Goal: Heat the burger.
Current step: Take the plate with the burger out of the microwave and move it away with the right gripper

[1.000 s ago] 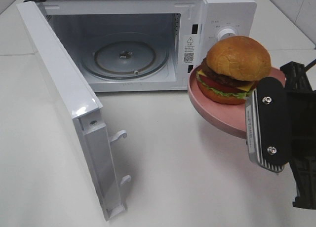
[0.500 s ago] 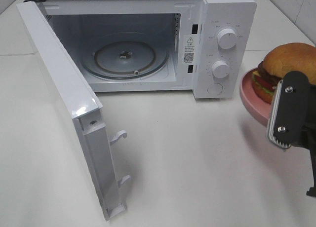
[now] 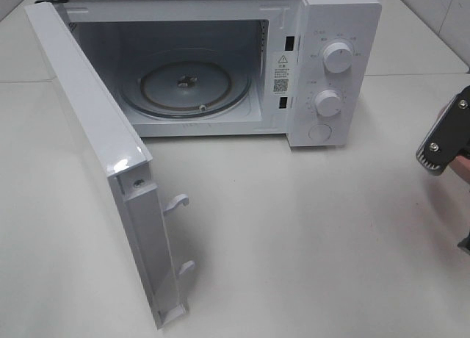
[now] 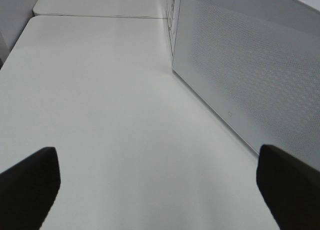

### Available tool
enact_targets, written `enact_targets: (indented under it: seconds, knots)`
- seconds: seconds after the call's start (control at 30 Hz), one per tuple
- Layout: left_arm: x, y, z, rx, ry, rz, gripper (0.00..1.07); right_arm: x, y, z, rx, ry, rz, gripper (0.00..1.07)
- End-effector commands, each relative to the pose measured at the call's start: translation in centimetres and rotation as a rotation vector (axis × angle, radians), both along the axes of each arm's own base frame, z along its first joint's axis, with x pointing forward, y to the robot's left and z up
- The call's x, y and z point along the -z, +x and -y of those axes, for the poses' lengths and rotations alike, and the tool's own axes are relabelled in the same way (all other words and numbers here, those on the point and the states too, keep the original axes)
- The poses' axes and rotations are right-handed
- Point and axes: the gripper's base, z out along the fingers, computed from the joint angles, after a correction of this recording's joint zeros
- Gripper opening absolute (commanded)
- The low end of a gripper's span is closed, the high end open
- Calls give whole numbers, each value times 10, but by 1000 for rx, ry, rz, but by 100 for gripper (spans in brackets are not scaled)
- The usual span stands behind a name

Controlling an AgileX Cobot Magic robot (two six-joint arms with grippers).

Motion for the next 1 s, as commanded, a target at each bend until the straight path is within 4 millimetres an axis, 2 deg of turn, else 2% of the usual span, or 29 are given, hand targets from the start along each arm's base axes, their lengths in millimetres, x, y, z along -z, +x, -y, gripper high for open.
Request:
enact_targets:
  seconds: [0.03,0.13,0.33,0.53,1.0]
  knots:
    - [1,-1,0,-4,-2,-1,100,2,11,13,86,-85,49,6]
    - [1,-1,0,-4,-2,-1,100,3,13,16,117,-95,58,6]
    - [1,-1,0,-4,-2,-1,100,13,22,33,277,-110,90,7]
    - [1,-1,0,-4,-2,-1,100,31,32,49,412,-81,90,8]
    - [1,-1,0,-4,-2,-1,100,74,47,61,553,-28,95,9]
